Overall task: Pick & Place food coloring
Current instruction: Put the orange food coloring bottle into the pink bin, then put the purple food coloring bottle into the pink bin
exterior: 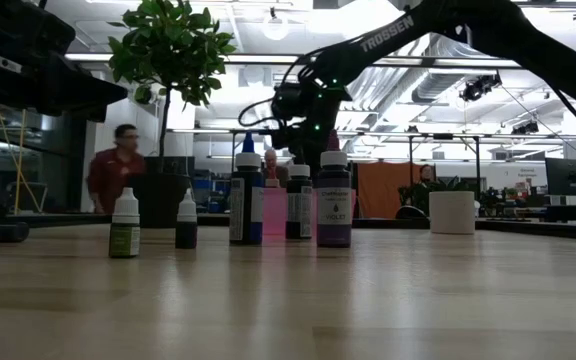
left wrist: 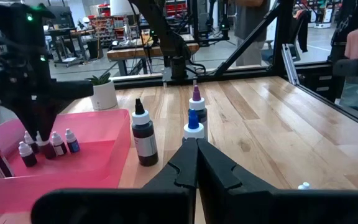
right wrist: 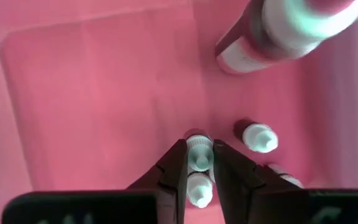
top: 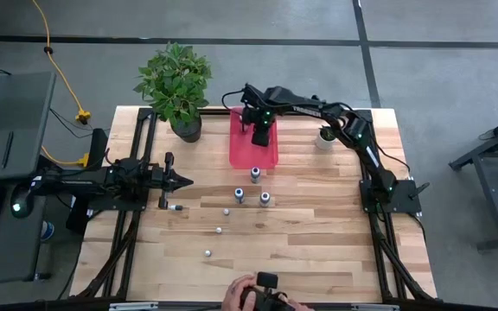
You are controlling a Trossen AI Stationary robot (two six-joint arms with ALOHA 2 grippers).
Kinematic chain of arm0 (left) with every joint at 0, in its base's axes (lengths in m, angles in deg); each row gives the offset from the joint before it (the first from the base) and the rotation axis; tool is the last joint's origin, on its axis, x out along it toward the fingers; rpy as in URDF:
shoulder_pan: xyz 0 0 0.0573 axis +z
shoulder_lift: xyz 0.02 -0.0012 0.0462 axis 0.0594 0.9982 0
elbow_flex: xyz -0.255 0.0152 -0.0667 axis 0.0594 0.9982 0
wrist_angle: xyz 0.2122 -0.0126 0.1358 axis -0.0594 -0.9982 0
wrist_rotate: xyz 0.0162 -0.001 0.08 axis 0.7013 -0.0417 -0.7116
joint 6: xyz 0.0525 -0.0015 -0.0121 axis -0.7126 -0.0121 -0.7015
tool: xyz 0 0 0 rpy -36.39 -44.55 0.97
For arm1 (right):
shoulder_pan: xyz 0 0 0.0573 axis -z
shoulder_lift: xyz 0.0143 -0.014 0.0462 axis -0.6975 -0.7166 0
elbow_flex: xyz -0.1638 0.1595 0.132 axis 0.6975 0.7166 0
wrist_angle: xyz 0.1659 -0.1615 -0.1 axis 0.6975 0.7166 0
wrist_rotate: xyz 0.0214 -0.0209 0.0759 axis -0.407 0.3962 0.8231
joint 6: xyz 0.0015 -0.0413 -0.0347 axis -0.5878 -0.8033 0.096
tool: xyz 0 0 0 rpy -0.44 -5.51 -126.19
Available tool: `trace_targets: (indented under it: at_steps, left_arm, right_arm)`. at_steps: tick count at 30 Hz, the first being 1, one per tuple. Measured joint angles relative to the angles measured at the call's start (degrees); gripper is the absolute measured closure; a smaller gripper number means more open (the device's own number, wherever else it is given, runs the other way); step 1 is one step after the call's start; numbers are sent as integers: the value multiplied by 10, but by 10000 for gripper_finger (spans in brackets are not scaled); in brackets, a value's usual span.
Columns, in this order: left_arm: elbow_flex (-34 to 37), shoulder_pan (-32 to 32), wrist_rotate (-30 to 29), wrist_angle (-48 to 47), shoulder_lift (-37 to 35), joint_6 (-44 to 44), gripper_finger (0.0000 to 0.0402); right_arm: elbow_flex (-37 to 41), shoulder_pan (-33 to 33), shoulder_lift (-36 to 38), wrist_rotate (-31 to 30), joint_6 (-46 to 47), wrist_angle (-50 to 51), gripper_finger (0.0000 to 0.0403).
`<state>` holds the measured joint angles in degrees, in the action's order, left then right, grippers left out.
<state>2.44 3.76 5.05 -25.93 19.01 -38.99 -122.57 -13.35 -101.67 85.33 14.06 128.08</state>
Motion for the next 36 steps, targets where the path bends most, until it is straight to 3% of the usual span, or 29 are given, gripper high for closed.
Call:
trace_targets:
  at_steps: [23, 29, 36]
  left_arm:
    - [0, 0, 0, 0, 0, 0, 401]
    - [0, 0, 0, 0, 0, 0, 401]
    - [0, 0, 0, 0, 0, 0, 401]
  right_arm:
    - [0, -1, -7, 0, 39, 0, 330]
    - [0, -1, -4, -32, 43, 0, 328]
    - [0, -5, 36, -46, 43, 7, 282]
